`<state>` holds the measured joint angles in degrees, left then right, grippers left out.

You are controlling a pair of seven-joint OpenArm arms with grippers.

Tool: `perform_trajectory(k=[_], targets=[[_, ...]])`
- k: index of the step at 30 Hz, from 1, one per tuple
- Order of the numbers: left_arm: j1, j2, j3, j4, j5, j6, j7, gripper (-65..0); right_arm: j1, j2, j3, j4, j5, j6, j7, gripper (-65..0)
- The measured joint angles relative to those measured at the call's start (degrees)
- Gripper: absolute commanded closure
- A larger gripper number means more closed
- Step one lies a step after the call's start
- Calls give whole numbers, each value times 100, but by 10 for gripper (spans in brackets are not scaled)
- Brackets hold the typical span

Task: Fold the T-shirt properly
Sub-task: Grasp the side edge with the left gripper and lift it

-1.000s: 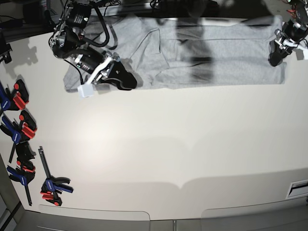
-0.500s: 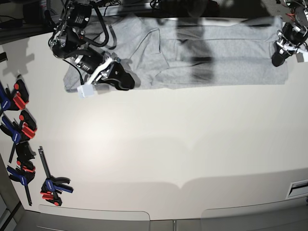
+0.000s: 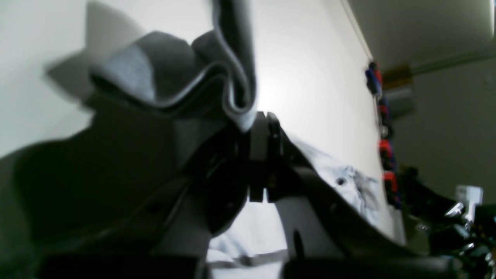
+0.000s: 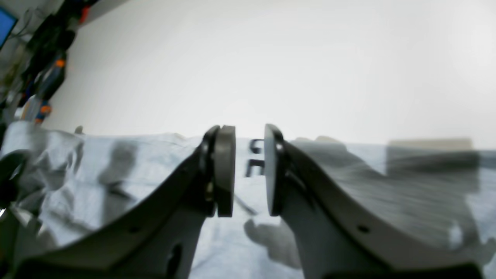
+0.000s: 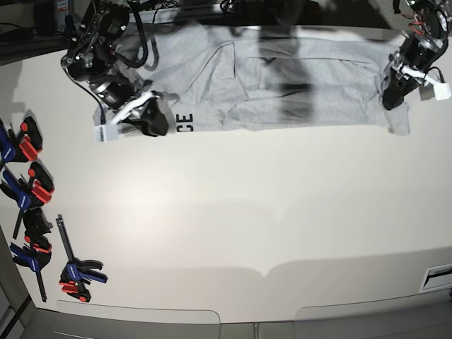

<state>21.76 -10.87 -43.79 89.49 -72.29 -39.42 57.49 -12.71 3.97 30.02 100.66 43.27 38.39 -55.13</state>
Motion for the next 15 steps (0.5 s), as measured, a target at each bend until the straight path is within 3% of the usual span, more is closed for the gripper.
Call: perform_trajectory(k=[6, 15], targets=[[251, 315, 643, 815, 55, -4, -63, 0, 0, 72, 516, 0, 7, 0, 13, -118], [184, 728, 2247, 811, 1178, 13, -612, 0, 0, 302, 566, 0, 2, -2, 7, -118]])
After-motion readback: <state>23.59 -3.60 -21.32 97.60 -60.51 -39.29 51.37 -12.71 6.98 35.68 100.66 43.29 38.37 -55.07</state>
